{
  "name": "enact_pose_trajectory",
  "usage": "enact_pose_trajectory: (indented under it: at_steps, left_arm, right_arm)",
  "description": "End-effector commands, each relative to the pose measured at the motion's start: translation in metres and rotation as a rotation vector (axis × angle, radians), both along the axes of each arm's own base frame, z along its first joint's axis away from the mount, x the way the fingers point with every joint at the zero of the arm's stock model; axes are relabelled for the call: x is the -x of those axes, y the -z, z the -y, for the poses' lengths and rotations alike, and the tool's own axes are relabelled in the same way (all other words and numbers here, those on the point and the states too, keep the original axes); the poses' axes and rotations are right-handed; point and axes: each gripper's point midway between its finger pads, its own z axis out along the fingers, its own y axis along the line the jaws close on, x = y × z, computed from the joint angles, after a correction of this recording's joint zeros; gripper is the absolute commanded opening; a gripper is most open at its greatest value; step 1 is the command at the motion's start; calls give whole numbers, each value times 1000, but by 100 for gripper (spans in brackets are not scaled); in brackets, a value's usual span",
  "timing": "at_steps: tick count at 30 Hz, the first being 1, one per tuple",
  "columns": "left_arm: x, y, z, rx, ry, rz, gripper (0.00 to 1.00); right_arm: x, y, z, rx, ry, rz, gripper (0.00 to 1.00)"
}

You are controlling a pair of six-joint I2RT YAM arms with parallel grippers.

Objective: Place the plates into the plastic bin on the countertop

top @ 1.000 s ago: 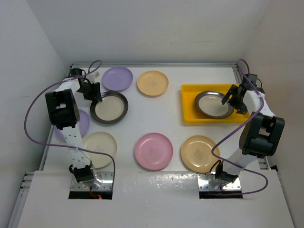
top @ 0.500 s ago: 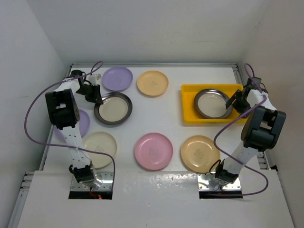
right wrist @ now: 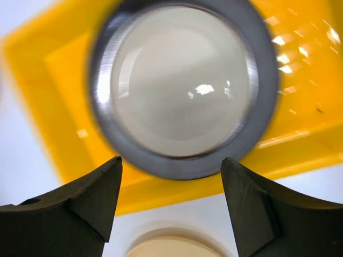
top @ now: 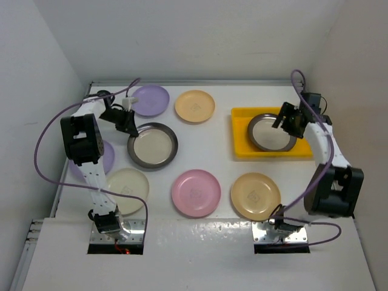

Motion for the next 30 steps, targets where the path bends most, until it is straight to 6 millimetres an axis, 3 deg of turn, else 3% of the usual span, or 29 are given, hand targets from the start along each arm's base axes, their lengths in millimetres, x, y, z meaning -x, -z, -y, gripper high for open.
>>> enact_pose_trajectory:
  at_steps: [1, 3, 4, 5, 8, 9, 11, 12, 19, 24, 27, 30]
  left_arm:
    - [-2, -83, 40, 47, 175, 226, 0]
    - [0, -100, 59, 54, 222, 271, 0]
    - [0, -114, 65, 47, 245, 313, 0]
    - [3, -117, 79, 50, 278, 322, 0]
    - [8, -136, 102, 65, 331, 357, 0]
    - [10, -139, 116, 70, 366, 366, 0]
    - [18, -147, 129, 72, 410, 376, 0]
    - [24, -152, 141, 75, 445, 387, 0]
    - [33, -161, 163, 84, 502, 417, 0]
    - [32, -163, 170, 108, 499, 434, 0]
    - [32, -158, 171, 111, 491, 427, 0]
    - [30, -159, 171, 114, 479, 424, 0]
  right_arm:
    - [-16, -45, -49, -5, -214, 220, 73]
    - [-16, -54, -104, -61, -414, 293, 72]
    - [-16, -56, -116, -64, -472, 308, 72]
    - [-5, -58, -166, -114, -637, 312, 72]
    - [-8, -60, -218, -162, -789, 311, 71]
    - [-8, -58, -245, -181, -849, 319, 71]
    - [-15, -55, -265, -219, -872, 325, 71]
    - [-14, -53, -288, -238, -925, 336, 71]
    - [-34, -16, -360, -400, -1003, 327, 70]
    - [-36, 13, -382, -533, -969, 274, 65]
    - [-26, 25, -395, -612, -978, 252, 54]
    - [-17, 30, -403, -649, -965, 238, 25]
